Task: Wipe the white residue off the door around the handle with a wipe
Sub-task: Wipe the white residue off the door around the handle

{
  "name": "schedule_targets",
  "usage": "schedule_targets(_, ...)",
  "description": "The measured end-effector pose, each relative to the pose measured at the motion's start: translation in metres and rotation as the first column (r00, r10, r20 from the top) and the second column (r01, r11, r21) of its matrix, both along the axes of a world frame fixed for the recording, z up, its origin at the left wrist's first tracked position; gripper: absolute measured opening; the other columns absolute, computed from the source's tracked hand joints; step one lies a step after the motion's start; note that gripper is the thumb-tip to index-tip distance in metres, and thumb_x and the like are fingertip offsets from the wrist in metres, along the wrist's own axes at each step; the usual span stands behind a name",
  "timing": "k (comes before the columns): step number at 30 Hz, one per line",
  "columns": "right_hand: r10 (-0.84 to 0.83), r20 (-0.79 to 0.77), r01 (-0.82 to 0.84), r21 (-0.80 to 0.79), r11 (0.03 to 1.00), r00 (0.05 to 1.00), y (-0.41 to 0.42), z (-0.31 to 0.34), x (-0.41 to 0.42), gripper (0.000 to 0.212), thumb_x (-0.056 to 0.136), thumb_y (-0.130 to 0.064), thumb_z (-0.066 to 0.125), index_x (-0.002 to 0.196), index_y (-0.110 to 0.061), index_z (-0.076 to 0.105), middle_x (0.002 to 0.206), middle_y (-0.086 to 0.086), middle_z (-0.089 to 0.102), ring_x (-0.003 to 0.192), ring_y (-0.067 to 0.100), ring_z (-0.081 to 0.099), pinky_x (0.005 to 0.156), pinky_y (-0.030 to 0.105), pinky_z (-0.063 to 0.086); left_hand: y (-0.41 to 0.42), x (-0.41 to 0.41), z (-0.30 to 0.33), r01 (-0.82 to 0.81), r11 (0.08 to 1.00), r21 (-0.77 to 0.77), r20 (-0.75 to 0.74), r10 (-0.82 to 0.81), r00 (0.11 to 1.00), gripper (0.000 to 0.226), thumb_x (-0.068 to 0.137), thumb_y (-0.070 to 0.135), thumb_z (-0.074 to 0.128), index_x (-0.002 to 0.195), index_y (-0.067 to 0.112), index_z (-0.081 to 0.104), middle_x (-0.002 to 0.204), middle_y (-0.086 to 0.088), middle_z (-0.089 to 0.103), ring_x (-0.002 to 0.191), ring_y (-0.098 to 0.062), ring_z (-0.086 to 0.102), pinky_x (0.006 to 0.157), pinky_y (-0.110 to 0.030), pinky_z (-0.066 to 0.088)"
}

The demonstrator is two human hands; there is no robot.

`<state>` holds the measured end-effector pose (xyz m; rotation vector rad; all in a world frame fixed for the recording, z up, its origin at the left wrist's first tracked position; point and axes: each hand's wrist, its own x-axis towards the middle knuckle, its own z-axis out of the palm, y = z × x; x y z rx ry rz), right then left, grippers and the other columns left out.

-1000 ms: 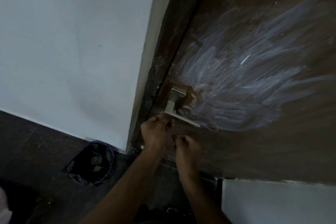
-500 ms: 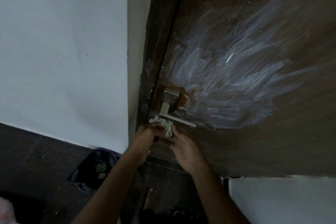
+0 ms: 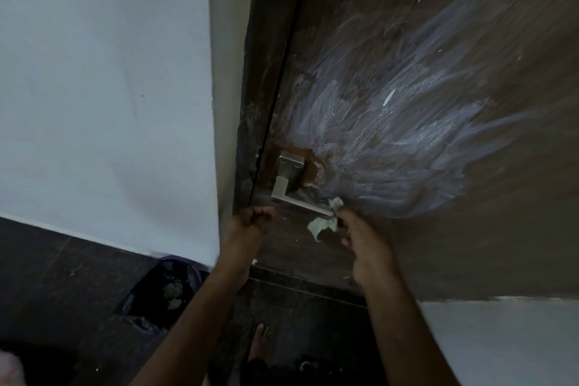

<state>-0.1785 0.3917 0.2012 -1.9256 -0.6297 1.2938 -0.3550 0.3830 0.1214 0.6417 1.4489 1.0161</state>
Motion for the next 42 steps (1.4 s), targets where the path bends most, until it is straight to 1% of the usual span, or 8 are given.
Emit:
schedule_targets(3,0.12,0.447,-0.243,0.229,0.942,0.886,0.004,0.023,-0.022,0.012,0.086,-0.031,0.075,0.075,-0.032,0.073,0.066,-0.012,0.071,0.062,0.003,0.068,0.059,0.028,0.051,-0.002,-0.001,0.012,-0.06,0.997,0.058,-0.006,0.06,0.998,0.015,0.099,0.026,0.058,0.1,0.026,0.072,0.098,0.002,0.074,0.096,-0.019,0.069,0.084,-0.04,0.058)
schedule_targets(5,0.178,0.647,-0.362,0.162,0.918,0.741,0.011,0.026,-0.04,0.009,0.089,-0.034,0.073,0.083,-0.027,0.076,0.066,-0.012,0.07,0.056,0.003,0.065,0.06,0.028,0.054,-0.003,-0.001,0.019,-0.1,0.987,0.127,-0.055,0.108,0.993,0.014,0.099,0.027,0.057,0.1,0.03,0.071,0.097,0.005,0.074,0.095,-0.016,0.068,0.08,-0.037,0.058)
schedule_targets(10,0.249,0.765,-0.378,-0.008,0.926,0.594,0.032,0.013,-0.079,0.018,0.092,-0.029,0.067,0.077,-0.02,0.072,0.07,-0.004,0.07,0.075,0.017,0.068,0.097,0.047,0.041,-0.008,0.001,0.032,-0.141,0.942,0.305,-0.144,0.192,0.971,0.017,0.098,0.027,0.059,0.107,0.038,0.068,0.104,0.02,0.07,0.1,0.0,0.065,0.084,-0.027,0.055)
schedule_targets(18,0.169,0.586,-0.279,0.101,0.955,0.792,0.037,0.01,-0.083,0.021,0.086,-0.006,0.067,0.069,-0.016,0.073,0.056,-0.003,0.063,0.051,0.011,0.062,0.048,0.025,0.049,-0.008,-0.005,0.047,-0.073,0.883,0.464,-0.276,0.223,0.935,0.027,0.097,0.021,0.059,0.116,0.039,0.068,0.111,0.025,0.064,0.102,0.014,0.058,0.077,0.0,0.043)
schedule_targets(23,-0.03,0.544,-0.223,0.393,0.892,0.839,0.024,0.03,-0.084,0.009,0.089,-0.012,0.072,0.086,-0.018,0.078,0.064,-0.013,0.07,0.056,-0.004,0.065,0.057,0.02,0.057,-0.006,-0.006,0.054,0.012,0.84,0.542,-0.386,0.236,0.892,0.034,0.096,0.021,0.057,0.126,0.034,0.064,0.114,0.029,0.06,0.105,0.01,0.058,0.082,0.0,0.041)
schedule_targets(27,-0.008,0.658,-0.282,0.334,0.899,0.753,0.016,0.031,-0.091,0.018,0.094,-0.021,0.066,0.109,-0.023,0.074,0.099,-0.002,0.075,0.094,0.018,0.07,0.094,0.052,0.053,-0.002,-0.003,0.062,0.052,0.807,0.588,-0.418,0.248,0.874,0.04,0.093,0.016,0.057,0.13,0.031,0.063,0.113,0.031,0.058,0.104,0.01,0.057,0.082,0.0,0.041)
schedule_targets(34,-0.008,0.545,-0.227,0.363,0.904,0.838,0.013,0.026,-0.091,0.016,0.091,-0.005,0.066,0.098,-0.013,0.078,0.085,-0.002,0.077,0.064,-0.001,0.062,0.066,0.029,0.06,-0.002,-0.004,0.063,0.057,0.806,0.589,-0.408,0.236,0.882,0.043,0.094,0.009,0.059,0.132,0.027,0.062,0.115,0.021,0.059,0.103,0.012,0.056,0.081,0.001,0.04)
schedule_targets(42,-0.166,0.732,-0.349,0.496,0.795,0.66,0.008,0.041,-0.094,0.02,0.092,-0.02,0.07,0.112,-0.019,0.075,0.106,-0.006,0.076,0.111,0.013,0.062,0.106,0.046,0.036,0.0,-0.003,0.063,0.058,0.81,0.584,-0.417,0.238,0.877,0.039,0.095,0.012,0.059,0.131,0.026,0.063,0.119,0.017,0.061,0.106,0.013,0.055,0.082,0.001,0.041)
